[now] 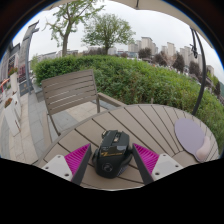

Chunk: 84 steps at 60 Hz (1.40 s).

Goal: Arrange mouse

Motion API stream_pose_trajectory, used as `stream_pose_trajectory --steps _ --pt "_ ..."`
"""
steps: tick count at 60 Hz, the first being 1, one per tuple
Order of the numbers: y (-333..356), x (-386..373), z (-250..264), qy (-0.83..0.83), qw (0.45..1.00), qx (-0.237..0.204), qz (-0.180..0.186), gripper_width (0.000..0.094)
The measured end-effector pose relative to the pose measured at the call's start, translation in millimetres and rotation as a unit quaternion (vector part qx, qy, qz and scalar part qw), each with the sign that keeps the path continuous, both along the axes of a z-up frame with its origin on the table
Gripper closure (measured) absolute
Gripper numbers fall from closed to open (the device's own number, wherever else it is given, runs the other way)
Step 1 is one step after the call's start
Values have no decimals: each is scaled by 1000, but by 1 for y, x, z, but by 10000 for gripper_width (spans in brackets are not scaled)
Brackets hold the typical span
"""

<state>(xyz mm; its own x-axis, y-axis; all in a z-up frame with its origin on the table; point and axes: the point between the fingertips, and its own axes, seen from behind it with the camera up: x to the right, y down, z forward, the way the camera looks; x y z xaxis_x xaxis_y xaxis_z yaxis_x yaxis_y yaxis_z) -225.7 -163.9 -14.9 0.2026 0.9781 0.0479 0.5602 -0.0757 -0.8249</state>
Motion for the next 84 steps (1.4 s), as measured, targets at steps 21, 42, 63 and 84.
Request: stream_pose_trajectory --steps 21,42,63,84 --pt "-15 -24 -6 -15 1000 -13 23 109" --pt "-12 -23 30 -17 999 -29 34 376" --pt "180 9 154 33 999 8 -21 386" --pt "342 58 24 -67 997 16 -40 385"
